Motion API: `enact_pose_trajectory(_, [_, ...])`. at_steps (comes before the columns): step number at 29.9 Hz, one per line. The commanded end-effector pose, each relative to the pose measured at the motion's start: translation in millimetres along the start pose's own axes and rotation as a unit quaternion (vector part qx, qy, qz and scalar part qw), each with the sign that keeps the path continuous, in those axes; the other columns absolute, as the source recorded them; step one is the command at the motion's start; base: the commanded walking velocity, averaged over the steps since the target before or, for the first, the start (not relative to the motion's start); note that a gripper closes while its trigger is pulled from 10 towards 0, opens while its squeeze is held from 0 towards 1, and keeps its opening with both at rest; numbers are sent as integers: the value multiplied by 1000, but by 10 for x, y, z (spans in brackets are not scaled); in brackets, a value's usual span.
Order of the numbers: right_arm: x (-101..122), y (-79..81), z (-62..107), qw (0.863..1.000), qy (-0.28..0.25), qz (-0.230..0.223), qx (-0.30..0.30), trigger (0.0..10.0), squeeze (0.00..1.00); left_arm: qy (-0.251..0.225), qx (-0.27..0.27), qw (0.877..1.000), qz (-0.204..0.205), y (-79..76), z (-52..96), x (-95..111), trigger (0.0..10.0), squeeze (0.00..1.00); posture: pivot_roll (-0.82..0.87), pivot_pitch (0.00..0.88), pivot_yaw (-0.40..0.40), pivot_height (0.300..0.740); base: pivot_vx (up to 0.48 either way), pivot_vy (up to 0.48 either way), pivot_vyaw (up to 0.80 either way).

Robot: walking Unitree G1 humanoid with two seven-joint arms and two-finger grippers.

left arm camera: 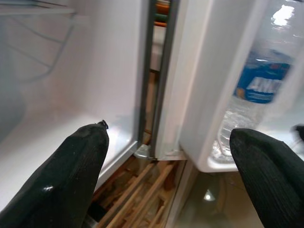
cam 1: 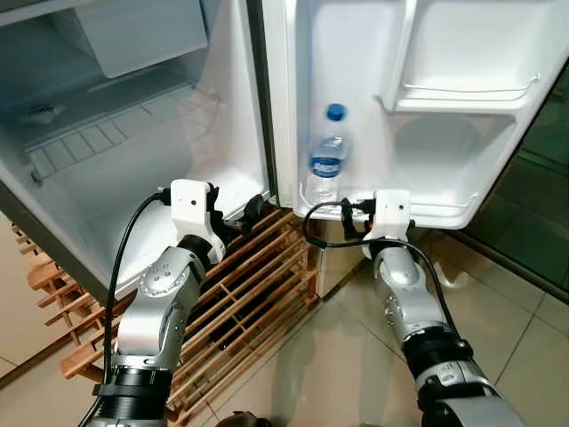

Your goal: Restocking fridge

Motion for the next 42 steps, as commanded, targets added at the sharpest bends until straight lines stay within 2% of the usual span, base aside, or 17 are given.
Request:
enact_pose_trajectory(1, [66, -38, 71, 1000, -8, -4, 2, 10000, 0, -7, -4, 1000, -3, 1, 2, 44, 10000, 0, -6, 0, 78, 740, 0, 0, 0])
enact_pose_trajectory(3, [123, -133, 239, 1000, -28, -2, 0, 10000, 0, -9, -7, 1000, 0, 6, 58, 42, 10000, 0, -19, 0, 69, 740, 0, 0, 0])
enact_pose_trajectory(4, [123, -133, 239, 1000, -28, -2, 0, 10000, 0, -9, -7, 1000, 0, 6, 58, 42, 10000, 0, -19, 0, 69, 740, 0, 0, 0])
enact_pose_trajectory(5, [144, -280, 470, 999, -47, 11, -8, 10000, 0, -11, 0, 1000, 4, 33, 131, 27, 10000, 0, -36, 0, 66, 740, 0, 0, 0])
enact_pose_trajectory(6, [123, -366, 596, 998, -54, 23, -15, 10000, 0, -17, 4, 1000, 10, 39, 168, 26, 10000, 0, -36, 0, 66, 740, 0, 0, 0])
enact_pose_trajectory(7, [123, -366, 596, 998, -54, 23, -15, 10000, 0, -17, 4, 1000, 10, 39, 168, 26, 10000, 0, -36, 0, 66, 740, 0, 0, 0])
enact_pose_trajectory(8, [79, -475, 733, 997, -53, 41, -26, 10000, 0, -24, 8, 999, 19, 28, 194, 26, 10000, 0, -50, 0, 62, 740, 0, -461, 0])
enact_pose_trajectory(11, [-70, -654, 881, 997, -24, 41, -55, 10000, 0, -27, 5, 999, 22, -45, 165, 15, 10000, 0, -64, 0, 59, 740, 0, -480, 0])
enact_pose_trajectory(17, [-187, -686, 872, 998, 5, 38, -50, 10000, 0, -29, 5, 999, 26, -63, 52, 17, 10000, 0, -84, 0, 63, 740, 0, -480, 0])
enact_pose_trajectory(19, [-160, -644, 812, 998, 2, 39, -40, 10000, 0, -31, 15, 999, 20, -46, 5, 33, 10000, 0, -91, 0, 72, 740, 0, -469, 0])
enact_pose_trajectory(20, [-122, -547, 730, 999, -4, 39, -22, 10000, 0, -31, 21, 999, 24, -38, -27, 29, 10000, 0, -100, 0, 78, 740, 0, -461, 0])
enact_pose_trajectory(22, [-69, -471, 648, 999, -13, 33, -12, 10000, 0, -29, 23, 999, 23, -43, -42, 17, 10000, 0, -100, 0, 79, 740, 0, -461, 0])
enact_pose_trajectory(28, [44, -354, 546, 999, -27, 20, 15, 10000, 0, -33, 27, 999, 24, -42, -38, 14, 10000, 0, -91, 0, 67, 740, 0, -458, 239])
enact_pose_trajectory(33, [-42, -323, 558, 999, -10, 16, 29, 10000, 0, -56, 33, 997, 41, -21, -9, 75, 10000, 0, -85, 0, 57, 740, 0, -471, 720])
enact_pose_trajectory(42, [-65, -304, 552, 999, -5, 15, 38, 10000, 0, -62, 49, 996, 37, 28, -8, 90, 10000, 0, -85, 0, 56, 740, 0, -476, 665])
Point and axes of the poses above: a point about 5 cm out from each wrist's last joint towards the gripper, its own z axis pointing back from the gripper into the wrist, its own x axis along the axis of the wrist's last joint, y = z × x, the point moved 4 cm from there along -z, pointing out of the wrist towards the gripper, and after that the axes turned 2 degrees about -z, right-handed, at the moved point
